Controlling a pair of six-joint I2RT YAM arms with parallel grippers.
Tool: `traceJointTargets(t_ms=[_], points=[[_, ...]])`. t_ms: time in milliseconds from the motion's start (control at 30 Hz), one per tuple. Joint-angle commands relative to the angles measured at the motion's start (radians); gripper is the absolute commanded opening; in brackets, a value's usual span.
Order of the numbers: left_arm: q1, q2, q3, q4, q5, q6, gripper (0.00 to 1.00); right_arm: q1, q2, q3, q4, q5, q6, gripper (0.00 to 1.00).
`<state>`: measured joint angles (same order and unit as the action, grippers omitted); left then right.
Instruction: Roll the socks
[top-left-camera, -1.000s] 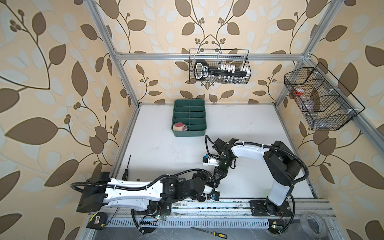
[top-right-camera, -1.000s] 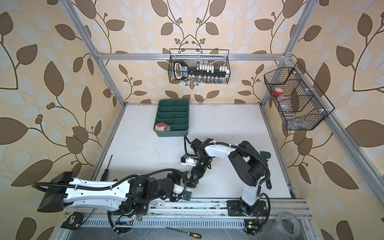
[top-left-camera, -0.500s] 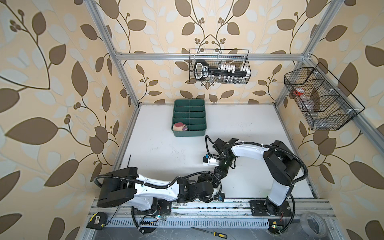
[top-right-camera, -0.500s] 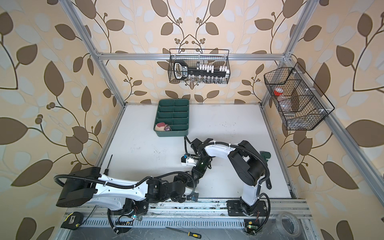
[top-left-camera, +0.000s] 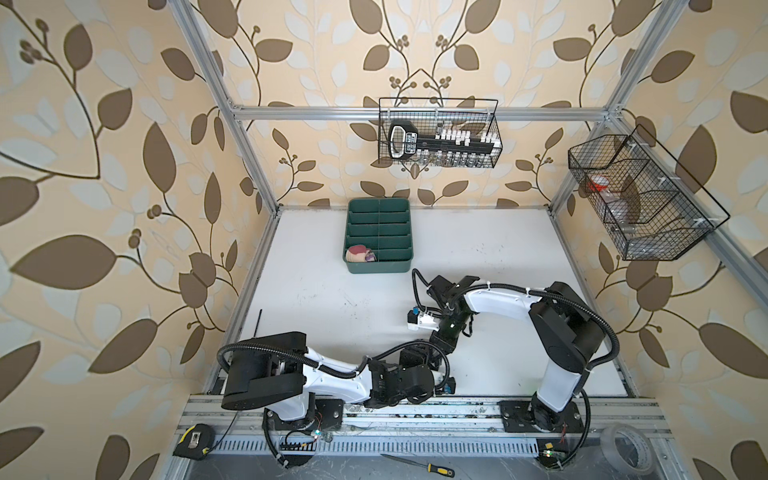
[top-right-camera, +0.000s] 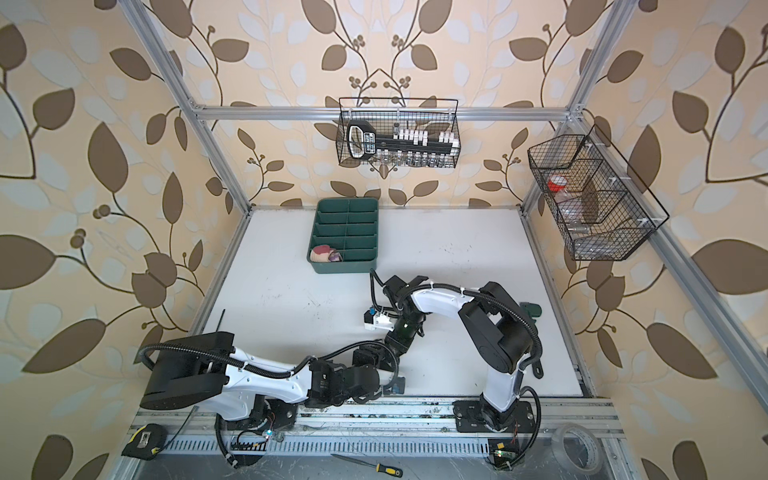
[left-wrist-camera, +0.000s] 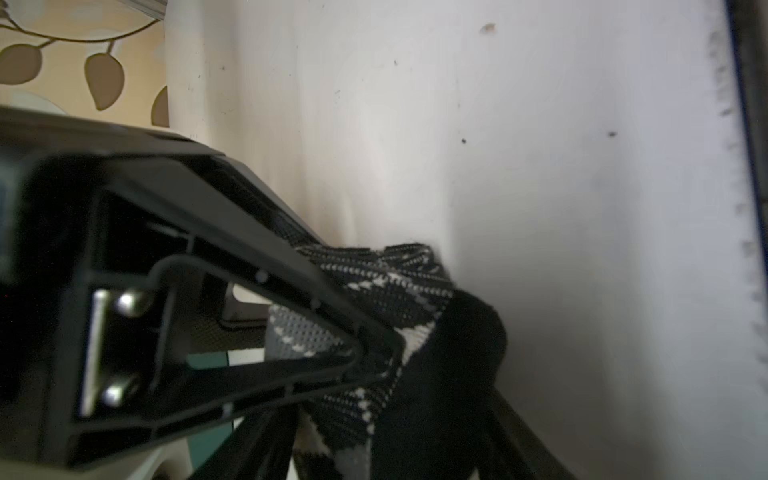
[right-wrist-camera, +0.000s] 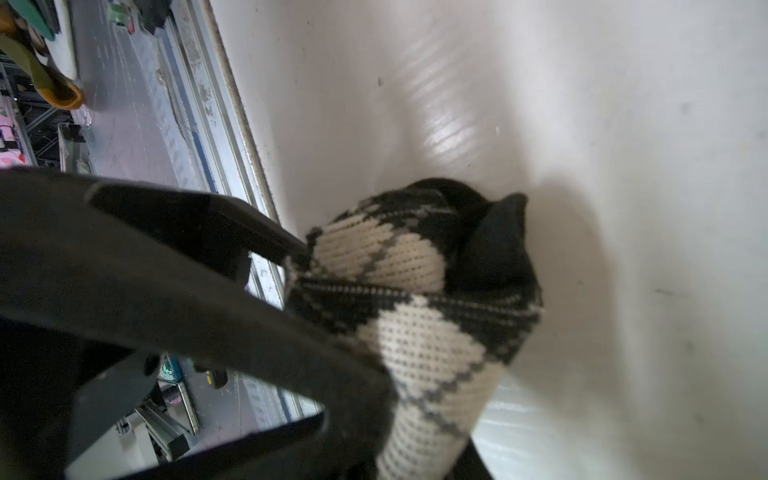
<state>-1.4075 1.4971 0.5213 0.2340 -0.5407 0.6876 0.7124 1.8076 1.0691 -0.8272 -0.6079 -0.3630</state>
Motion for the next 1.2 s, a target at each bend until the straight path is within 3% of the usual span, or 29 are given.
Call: traceJointTargets(t_ms=[0, 100, 300, 433, 633, 667, 800, 1000, 1167], points=[[0.001, 0.021, -0.013, 0.014, -0.002, -0.001, 0.46, 0.010, -0.039, -0.009, -0.016, -0.066, -0.014, 0.07], [0.001, 0.012, -0.007, 0.002, 0.004, 0.002, 0.27, 0.009, -0.032, -0.005, -0.015, -0.063, -0.013, 0.07], [0.001, 0.044, 0.009, -0.019, 0.017, -0.006, 0.12, 0.006, -0.048, 0.013, -0.020, -0.096, -0.014, 0.10], [0.001, 0.058, 0.009, -0.011, 0.023, -0.017, 0.01, -0.005, -0.083, 0.005, -0.011, -0.111, -0.014, 0.19], [0.001, 0.055, 0.015, -0.041, 0.033, -0.037, 0.00, -0.044, -0.177, -0.027, 0.019, -0.033, -0.005, 0.46], [0.001, 0.052, 0.016, -0.051, 0.034, -0.039, 0.05, -0.059, -0.200, -0.039, 0.024, -0.009, -0.007, 0.50], [0.001, 0.038, 0.014, -0.073, 0.046, -0.051, 0.07, -0.112, -0.317, -0.089, 0.043, 0.050, -0.032, 0.67], [0.002, 0.022, 0.030, -0.109, 0.061, -0.079, 0.07, -0.225, -0.505, -0.147, 0.125, 0.201, -0.003, 0.73], [0.050, -0.050, 0.081, -0.219, 0.117, -0.187, 0.07, -0.393, -0.653, -0.157, 0.256, 0.335, 0.162, 0.74]])
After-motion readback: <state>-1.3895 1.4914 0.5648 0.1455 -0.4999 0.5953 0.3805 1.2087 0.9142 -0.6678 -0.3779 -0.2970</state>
